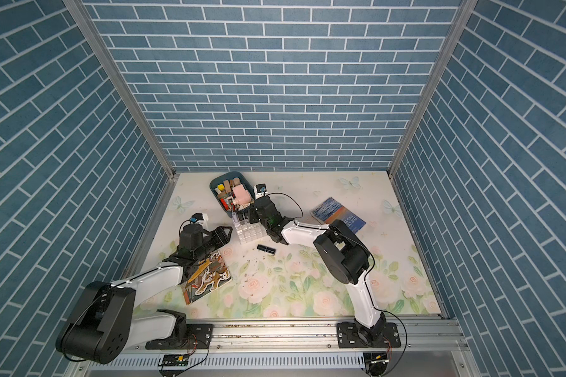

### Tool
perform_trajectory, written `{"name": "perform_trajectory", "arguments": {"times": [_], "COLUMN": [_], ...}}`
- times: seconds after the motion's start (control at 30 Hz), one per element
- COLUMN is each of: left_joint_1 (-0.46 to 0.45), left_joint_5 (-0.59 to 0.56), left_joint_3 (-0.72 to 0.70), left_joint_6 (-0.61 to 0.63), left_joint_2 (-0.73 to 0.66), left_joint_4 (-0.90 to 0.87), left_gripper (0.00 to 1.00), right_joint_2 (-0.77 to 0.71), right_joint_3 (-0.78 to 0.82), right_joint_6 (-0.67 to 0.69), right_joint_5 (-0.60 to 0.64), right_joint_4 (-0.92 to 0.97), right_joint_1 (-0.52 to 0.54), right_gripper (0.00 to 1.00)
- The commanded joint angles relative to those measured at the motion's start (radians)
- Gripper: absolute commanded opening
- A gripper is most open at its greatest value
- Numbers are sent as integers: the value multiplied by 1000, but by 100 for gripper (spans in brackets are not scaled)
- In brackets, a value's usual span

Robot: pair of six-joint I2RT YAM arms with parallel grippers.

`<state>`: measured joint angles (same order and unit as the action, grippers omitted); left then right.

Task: Arrange the lipsticks in the organizer
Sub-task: Place the lipstick in the storage box.

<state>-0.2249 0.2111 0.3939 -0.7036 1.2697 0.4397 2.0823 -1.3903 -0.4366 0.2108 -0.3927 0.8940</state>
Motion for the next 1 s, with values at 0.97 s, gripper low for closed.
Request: {"name": "perform_trajectory", "arguments": {"times": [0.97], "left_joint_1": [-503], "left_joint_5": [-73], "left_joint_3": [287], "left_joint_6": [475], "left_joint_2": [122], "left_joint_4": [-291], "left_gripper": [68], "right_joint_2": [-630], "right_joint_3": [524], "right_joint_6": [-160], "right_joint_5": [-79], "right_joint_4": [290], "right_joint_1": [-148], "right_gripper": [46]}}
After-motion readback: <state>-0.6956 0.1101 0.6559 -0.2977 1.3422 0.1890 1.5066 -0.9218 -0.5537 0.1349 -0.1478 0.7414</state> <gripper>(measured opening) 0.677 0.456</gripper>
